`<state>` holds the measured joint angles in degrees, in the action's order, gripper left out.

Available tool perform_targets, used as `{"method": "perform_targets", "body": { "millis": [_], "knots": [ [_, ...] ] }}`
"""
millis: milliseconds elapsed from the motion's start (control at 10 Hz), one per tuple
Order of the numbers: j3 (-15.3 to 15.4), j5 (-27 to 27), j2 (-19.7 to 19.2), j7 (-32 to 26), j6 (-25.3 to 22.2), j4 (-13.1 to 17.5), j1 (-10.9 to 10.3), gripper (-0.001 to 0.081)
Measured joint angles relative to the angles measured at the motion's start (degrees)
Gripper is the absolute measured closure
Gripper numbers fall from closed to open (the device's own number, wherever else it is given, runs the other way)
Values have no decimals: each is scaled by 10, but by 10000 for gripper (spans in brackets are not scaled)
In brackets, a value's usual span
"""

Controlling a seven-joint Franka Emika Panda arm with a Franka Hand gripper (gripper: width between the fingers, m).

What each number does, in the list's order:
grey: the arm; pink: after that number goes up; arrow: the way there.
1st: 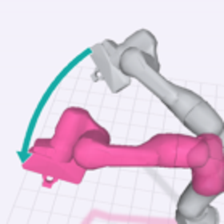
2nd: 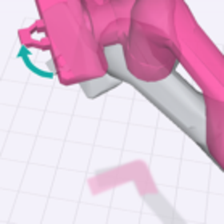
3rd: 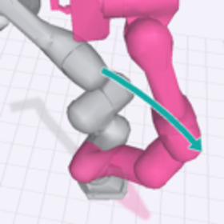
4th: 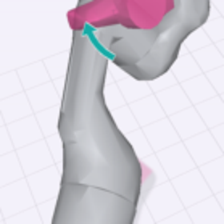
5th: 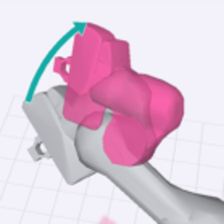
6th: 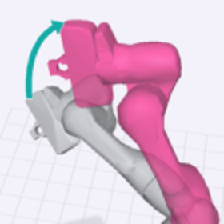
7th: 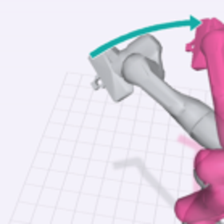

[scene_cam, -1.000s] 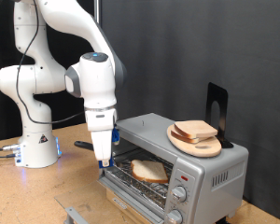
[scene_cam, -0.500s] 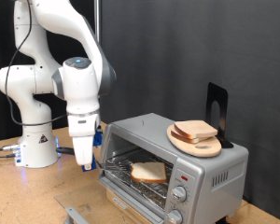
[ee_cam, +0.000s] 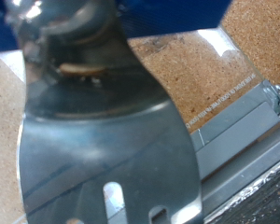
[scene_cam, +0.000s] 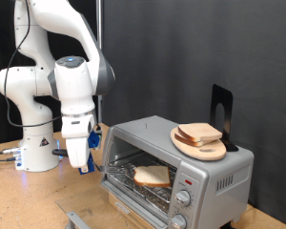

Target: Make a piece of toast with the oven

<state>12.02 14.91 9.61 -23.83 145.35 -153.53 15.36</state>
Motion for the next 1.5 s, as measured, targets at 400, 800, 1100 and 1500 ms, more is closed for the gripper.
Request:
{"method": "perform_targets", "body": {
  "millis": [400, 800, 1100, 1500],
  "knots": [
    [0, -15, -11, 63, -4, 12, 16, 323],
    [0, -31, -59, 121, 13, 60, 28, 323],
    [0, -36, -96, 128, 12, 93, 29, 323],
    [10, -17, -108, 102, 9, 108, 28, 323]
  ]
}}
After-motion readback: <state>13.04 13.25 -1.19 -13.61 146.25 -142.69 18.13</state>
